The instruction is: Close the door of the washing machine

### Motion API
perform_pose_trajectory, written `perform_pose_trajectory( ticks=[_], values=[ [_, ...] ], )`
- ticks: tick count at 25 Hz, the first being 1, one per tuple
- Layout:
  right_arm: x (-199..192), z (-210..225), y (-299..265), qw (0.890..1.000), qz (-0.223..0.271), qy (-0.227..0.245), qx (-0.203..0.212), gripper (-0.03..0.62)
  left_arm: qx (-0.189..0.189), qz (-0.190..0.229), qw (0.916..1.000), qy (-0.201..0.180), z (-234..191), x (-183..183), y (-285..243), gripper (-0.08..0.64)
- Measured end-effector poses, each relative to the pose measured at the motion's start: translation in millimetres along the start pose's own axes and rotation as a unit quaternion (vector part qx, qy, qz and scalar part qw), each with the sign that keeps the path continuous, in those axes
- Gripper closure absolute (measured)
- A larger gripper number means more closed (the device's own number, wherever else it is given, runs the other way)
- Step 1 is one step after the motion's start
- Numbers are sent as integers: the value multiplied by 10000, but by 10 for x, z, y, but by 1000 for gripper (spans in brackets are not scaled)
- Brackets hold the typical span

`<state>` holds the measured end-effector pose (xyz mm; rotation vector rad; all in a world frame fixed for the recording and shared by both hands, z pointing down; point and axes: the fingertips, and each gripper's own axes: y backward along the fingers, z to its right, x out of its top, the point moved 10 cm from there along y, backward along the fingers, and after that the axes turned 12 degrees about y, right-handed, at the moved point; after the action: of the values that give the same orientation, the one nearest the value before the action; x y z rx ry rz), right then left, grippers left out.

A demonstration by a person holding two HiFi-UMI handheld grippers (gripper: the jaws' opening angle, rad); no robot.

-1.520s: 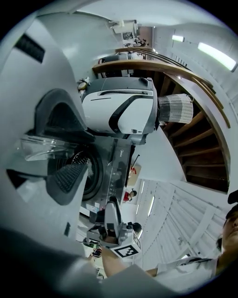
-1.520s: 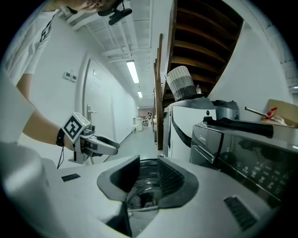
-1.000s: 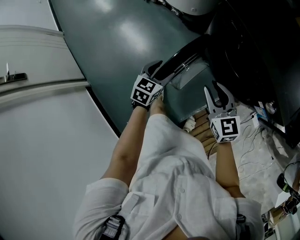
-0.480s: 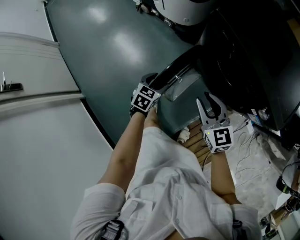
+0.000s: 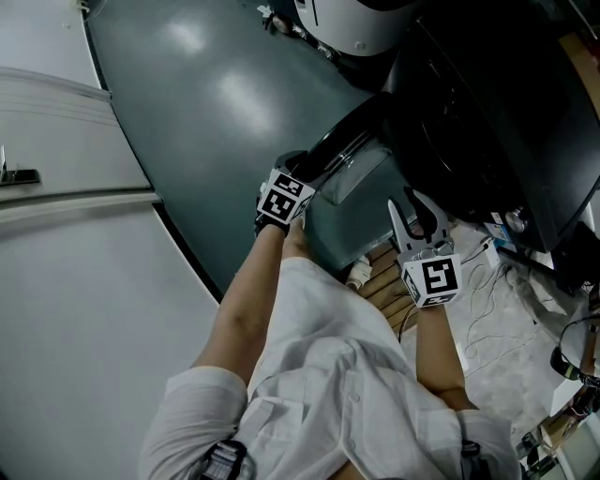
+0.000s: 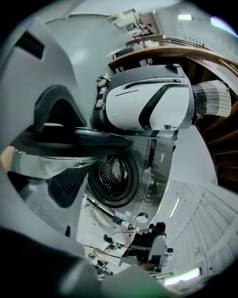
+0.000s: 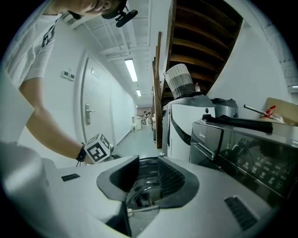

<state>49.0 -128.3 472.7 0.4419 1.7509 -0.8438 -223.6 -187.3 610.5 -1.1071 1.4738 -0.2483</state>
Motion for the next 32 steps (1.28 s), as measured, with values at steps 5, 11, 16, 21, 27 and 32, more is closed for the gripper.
perform_pose_trajectory(
  ticks=[5,11,16,21,27,32],
  values=[
    [-9,6,145,10000,19,13,-61,451,0,-9,10000,25,146,-38,-12,293],
    [-76,17,332,9999,0,-11,-125,450,-43,-58,10000,44,417,-91,-44,310],
    [-130,43,526,9997,8,-65,-235,449,-144,-78,9998,122,673,-139,-83,310],
    [-195,147,728,9990,-6,-146,-414,451,-310,-149,9993,162,931,-137,-157,310],
    [-270,304,991,9976,-12,-204,-657,449,-576,-132,9979,270,1263,-145,-284,310],
    [-316,448,1208,9959,-12,-231,-875,451,-955,-183,9950,241,1562,-111,-435,308]
  ],
)
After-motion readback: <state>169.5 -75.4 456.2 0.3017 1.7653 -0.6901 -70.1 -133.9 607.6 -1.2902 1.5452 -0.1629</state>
